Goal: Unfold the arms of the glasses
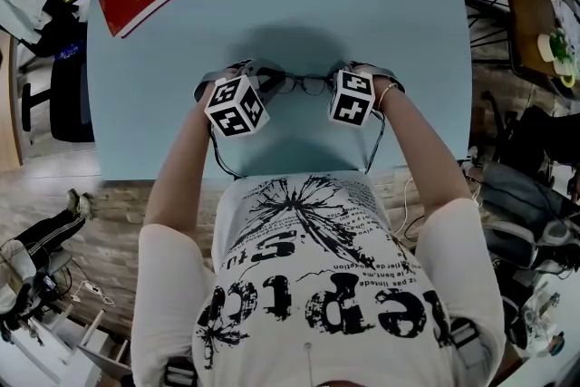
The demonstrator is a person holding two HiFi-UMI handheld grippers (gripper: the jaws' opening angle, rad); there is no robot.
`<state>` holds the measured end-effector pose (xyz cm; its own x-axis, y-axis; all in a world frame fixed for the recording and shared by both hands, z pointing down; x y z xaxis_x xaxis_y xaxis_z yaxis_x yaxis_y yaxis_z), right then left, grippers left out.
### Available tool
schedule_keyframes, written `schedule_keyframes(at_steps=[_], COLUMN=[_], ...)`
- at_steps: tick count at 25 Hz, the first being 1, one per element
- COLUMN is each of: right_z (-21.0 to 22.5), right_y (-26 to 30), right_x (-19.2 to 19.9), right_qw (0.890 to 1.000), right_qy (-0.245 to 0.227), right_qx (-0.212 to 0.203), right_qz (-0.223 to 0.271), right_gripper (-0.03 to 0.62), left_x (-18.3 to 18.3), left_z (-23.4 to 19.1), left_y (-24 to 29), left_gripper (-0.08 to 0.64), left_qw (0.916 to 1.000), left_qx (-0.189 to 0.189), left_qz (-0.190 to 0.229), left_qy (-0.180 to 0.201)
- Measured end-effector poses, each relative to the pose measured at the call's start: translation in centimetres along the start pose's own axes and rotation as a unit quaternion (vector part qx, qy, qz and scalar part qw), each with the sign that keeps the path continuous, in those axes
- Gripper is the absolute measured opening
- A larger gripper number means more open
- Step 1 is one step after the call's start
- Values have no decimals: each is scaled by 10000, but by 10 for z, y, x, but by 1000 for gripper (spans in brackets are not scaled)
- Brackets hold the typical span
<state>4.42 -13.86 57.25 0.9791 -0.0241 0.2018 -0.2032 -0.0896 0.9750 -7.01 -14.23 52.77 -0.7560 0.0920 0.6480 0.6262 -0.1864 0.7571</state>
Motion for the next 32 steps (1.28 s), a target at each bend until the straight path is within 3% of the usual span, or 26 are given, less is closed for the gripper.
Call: schedule_keyframes(at_steps=[11,20,23,28,32], right_z=[-2,4,7,4,0], right_y=[2,-9,-18,-16,-1], right_x=[6,4,-8,-49,-72], right_qw=[9993,9978,9982,9992,9998], right_qy=[75,277,370,233,9], right_qx=[170,494,442,232,65], right_qz=[-320,-352,-174,223,210], right_gripper=[35,60,107,107,106], left_x=[15,19,20,21,22], left_z=[5,6,3,2,1], left_y=[-18,-18,-21,-22,-21], left_gripper=[28,28,28,28,28], left_qw=[9988,9990,9987,9987,9984], left_qx=[-38,21,5,36,66], left_qz=[369,394,448,446,439], left_qy=[-319,-223,-223,-254,-338])
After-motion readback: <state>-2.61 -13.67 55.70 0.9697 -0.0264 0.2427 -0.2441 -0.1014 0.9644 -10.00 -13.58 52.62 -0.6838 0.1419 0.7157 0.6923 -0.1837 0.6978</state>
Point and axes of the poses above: the fingertips, and each gripper's own axes: y forward along the fingers, z to its right, x out of its underside, the point moved 4 cm from there along -y, backward along the fingers, and after that the axes turned 4 degrees about -y, right-handed, at the moved point
